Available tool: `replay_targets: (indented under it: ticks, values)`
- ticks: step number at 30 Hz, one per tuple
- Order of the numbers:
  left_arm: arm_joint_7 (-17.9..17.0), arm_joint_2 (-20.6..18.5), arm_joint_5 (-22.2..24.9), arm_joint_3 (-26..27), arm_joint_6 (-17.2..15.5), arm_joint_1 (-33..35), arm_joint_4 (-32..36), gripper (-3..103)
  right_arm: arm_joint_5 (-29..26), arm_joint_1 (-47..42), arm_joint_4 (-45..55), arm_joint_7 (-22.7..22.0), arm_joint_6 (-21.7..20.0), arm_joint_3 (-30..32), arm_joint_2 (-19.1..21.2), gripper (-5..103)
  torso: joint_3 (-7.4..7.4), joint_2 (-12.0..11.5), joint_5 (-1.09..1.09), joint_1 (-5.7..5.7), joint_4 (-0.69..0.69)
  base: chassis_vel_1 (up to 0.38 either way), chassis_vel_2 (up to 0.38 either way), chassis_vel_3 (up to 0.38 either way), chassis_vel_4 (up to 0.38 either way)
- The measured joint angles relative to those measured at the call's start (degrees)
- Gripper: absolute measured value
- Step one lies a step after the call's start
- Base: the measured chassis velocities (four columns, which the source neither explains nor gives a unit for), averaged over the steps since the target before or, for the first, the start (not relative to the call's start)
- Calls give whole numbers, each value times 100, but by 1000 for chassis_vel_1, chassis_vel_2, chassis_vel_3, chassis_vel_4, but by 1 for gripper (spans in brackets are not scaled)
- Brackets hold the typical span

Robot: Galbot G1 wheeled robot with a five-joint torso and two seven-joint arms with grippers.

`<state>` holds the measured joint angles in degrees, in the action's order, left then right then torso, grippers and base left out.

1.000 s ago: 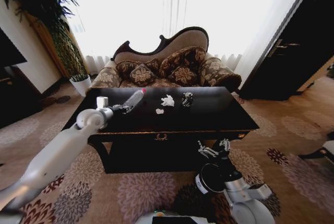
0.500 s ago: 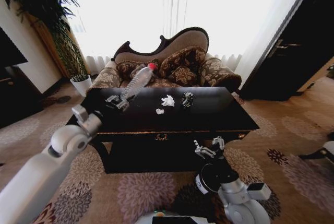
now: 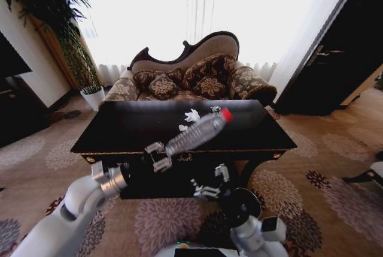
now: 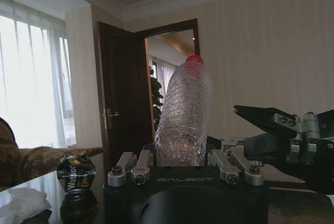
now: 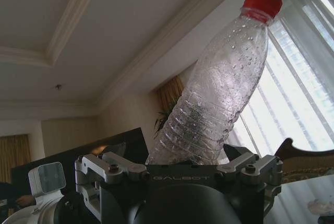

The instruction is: Move to the front of the table and place the trash on the table into the trash bin.

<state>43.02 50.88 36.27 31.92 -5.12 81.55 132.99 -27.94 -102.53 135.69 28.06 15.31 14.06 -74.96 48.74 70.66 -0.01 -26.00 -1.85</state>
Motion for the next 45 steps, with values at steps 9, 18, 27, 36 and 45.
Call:
replay_targets:
  ticks: [9,18,27,36,45]
  values:
    - [596,-32,-335,173,-26,280,42,40,46,24,-142,52,97,-86,-13,100,1,-1,0,0,-1,0,0,0,0]
    - [1126,-95,-600,359,-32,354,-146,39,-204,82,-178,38,114,146,-26,100,1,-1,0,-1,-1,0,0,0,0]
    - [1261,-101,-704,409,-20,389,-228,35,-399,79,-140,23,101,270,-32,97,1,-1,0,-1,-1,0,0,0,0]
    - [1314,-29,-719,570,-14,458,-204,35,-438,53,-171,231,204,300,-33,68,1,-1,0,0,-1,0,0,0,0]
    - [1318,169,-711,828,-15,684,-64,35,-475,65,-209,390,304,304,-11,44,1,-1,0,0,-1,0,0,0,0]
